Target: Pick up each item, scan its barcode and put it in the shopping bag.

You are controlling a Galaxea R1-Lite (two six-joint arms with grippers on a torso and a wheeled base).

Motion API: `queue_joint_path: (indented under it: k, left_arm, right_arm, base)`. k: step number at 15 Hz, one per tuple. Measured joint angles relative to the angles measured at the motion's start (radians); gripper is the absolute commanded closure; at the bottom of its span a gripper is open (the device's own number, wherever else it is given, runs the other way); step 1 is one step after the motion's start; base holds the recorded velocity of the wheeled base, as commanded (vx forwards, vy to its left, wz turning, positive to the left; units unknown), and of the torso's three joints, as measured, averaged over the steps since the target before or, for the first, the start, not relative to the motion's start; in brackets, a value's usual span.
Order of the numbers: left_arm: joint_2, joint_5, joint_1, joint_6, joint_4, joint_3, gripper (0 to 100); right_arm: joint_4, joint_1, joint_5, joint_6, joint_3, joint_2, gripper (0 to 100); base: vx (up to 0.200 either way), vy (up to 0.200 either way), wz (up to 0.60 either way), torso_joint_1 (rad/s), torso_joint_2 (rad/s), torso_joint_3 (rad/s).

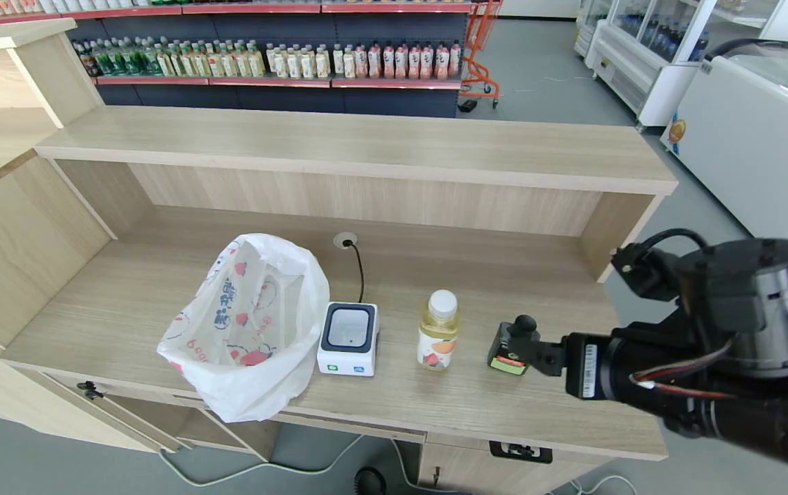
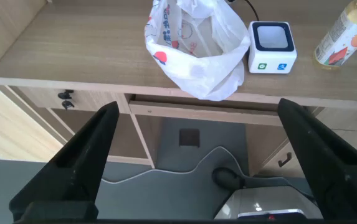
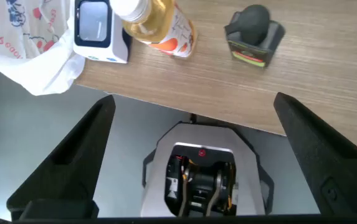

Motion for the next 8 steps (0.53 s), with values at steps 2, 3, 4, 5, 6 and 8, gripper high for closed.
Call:
queue_joint_path:
  k: [2,3,4,5,6,8]
  left_arm:
    - [0.000,0.000,-0.001,0.000,0.000,0.000,0]
    - [0.000,0.000,0.000,0.000,0.000,0.000,0]
    - [0.000,0.000,-0.001,0.000,0.000,0.000,0]
    - [0.000,0.000,0.000,0.000,0.000,0.000,0]
    - [0.000,0.000,0.000,0.000,0.000,0.000,0]
    - [0.000,0.000,0.000,0.000,0.000,0.000,0]
  right_arm:
    - [-0.159,0.067,-0.032,0.021,0.067,0.072,0]
    - [-0.196,0.087,-0.057,0.020,0.091,0.107,0]
    - [-0.221,0.096,-0.085,0.019,0.101,0.138,0]
    - [-0.247,0.101,-0.104,0.019,0.108,0.165,0]
    - [-0.293,0.103,-0.124,0.017,0.112,0.196,0]
    - [-0.404,0.103,-0.139,-0.004,0.114,0.252,0]
  base:
    - [0.000,0.000,0.00,0.000,0.00,0.000]
    - [0.000,0.000,0.00,0.000,0.00,0.000]
    - [0.000,0.000,0.00,0.000,0.00,0.000]
    - [0.000,0.000,0.00,0.000,0.00,0.000]
    - [0.000,0.000,0.00,0.000,0.00,0.000]
    - [0.000,0.000,0.00,0.000,0.00,0.000]
